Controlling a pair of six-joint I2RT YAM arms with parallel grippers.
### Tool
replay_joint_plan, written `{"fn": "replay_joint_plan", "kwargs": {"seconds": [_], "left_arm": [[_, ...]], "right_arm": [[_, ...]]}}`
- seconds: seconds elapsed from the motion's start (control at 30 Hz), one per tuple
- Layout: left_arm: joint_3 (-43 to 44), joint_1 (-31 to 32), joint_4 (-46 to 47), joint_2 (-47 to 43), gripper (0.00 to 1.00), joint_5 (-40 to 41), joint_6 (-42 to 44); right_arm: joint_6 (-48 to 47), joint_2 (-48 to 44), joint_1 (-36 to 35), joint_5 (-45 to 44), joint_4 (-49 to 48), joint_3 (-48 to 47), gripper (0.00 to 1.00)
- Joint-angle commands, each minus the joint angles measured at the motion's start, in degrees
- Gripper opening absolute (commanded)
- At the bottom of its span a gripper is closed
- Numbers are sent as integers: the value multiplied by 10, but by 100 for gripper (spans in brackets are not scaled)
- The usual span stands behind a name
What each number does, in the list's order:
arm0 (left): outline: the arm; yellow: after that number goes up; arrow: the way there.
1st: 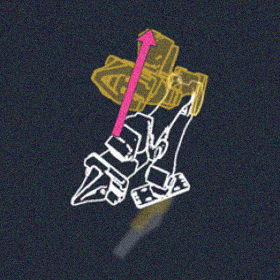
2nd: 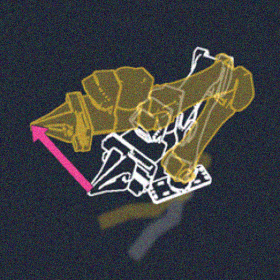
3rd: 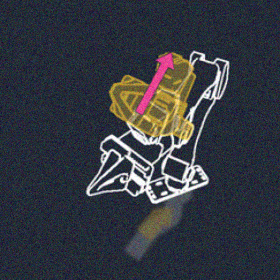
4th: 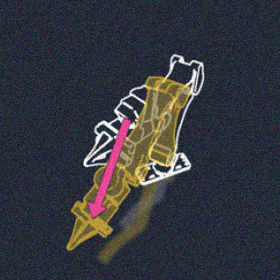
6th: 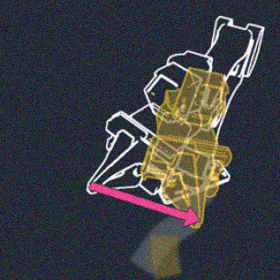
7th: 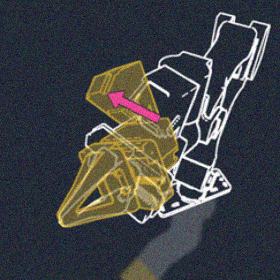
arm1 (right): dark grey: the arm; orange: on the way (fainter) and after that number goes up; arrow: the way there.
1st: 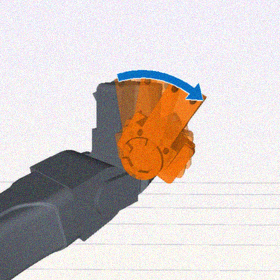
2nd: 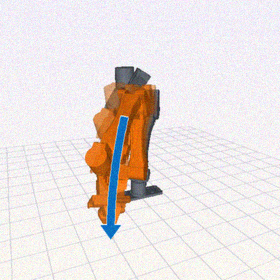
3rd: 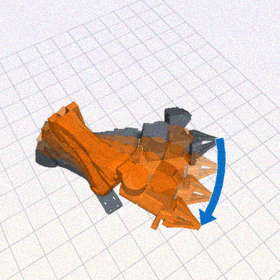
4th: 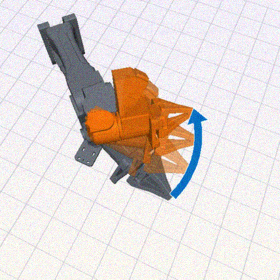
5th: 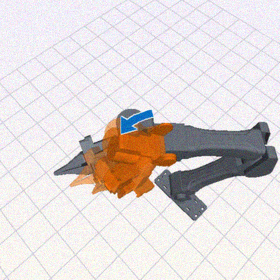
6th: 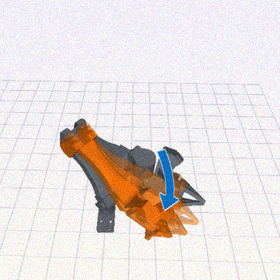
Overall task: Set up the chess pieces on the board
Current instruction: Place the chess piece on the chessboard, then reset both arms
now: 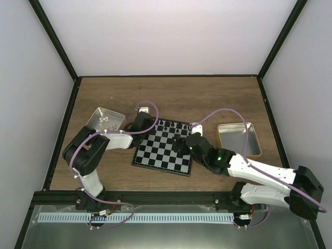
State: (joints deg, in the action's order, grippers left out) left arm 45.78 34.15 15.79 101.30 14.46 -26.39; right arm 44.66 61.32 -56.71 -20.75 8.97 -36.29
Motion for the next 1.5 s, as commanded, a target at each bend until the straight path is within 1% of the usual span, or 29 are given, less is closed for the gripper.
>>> {"fn": "replay_joint_plan", "kwargs": {"seconds": [0.0,0.1,0.3,0.43,0.53,0.63,0.73,0.83,0.9,0.97,1.07,1.13,1.2,1.23,1.27,1.33,1.47], "left_arm": [[-17,-1,-14,-15,4,1,-1],[-15,-1,-30,-18,4,19,-3],[-16,-1,-26,-13,6,6,2],[-11,-1,-26,-15,16,0,2],[-9,-1,-31,-23,26,-6,1],[-3,-1,-48,-43,37,-3,-6],[4,-3,-67,-79,46,-1,-8],[6,-3,-94,-132,52,3,-11],[3,-3,-119,-173,58,10,-19],[-1,-3,-147,-220,66,0,-24],[-4,-3,-192,-312,78,-49,-6],[-1,-5,-239,-374,91,-44,-13],[5,-7,-292,-432,99,-27,-2],[11,-9,-315,-458,100,-16,7],[19,-9,-340,-484,100,-5,15],[37,-10,-385,-527,100,10,30],[74,-11,-454,-597,100,3,49]], "right_arm": [[7,-4,4,-2,3,-24,82],[8,-3,4,1,3,-24,82],[8,-3,4,3,3,-23,82],[8,-6,4,3,5,-24,82],[8,-9,4,3,7,-24,82],[9,-15,4,3,9,-25,82],[14,-24,4,3,17,-26,82],[22,-39,4,-3,35,-28,82],[23,-52,4,-9,51,-29,82],[18,-67,5,-19,78,-36,83],[8,-88,6,-43,146,-65,83],[-7,-108,6,-63,192,-83,87],[-19,-133,6,-91,236,-98,93],[-18,-149,7,-114,261,-107,98],[-16,-163,7,-130,286,-114,100],[-21,-195,7,-153,326,-131,100],[-29,-257,7,-189,387,-163,100]]}}
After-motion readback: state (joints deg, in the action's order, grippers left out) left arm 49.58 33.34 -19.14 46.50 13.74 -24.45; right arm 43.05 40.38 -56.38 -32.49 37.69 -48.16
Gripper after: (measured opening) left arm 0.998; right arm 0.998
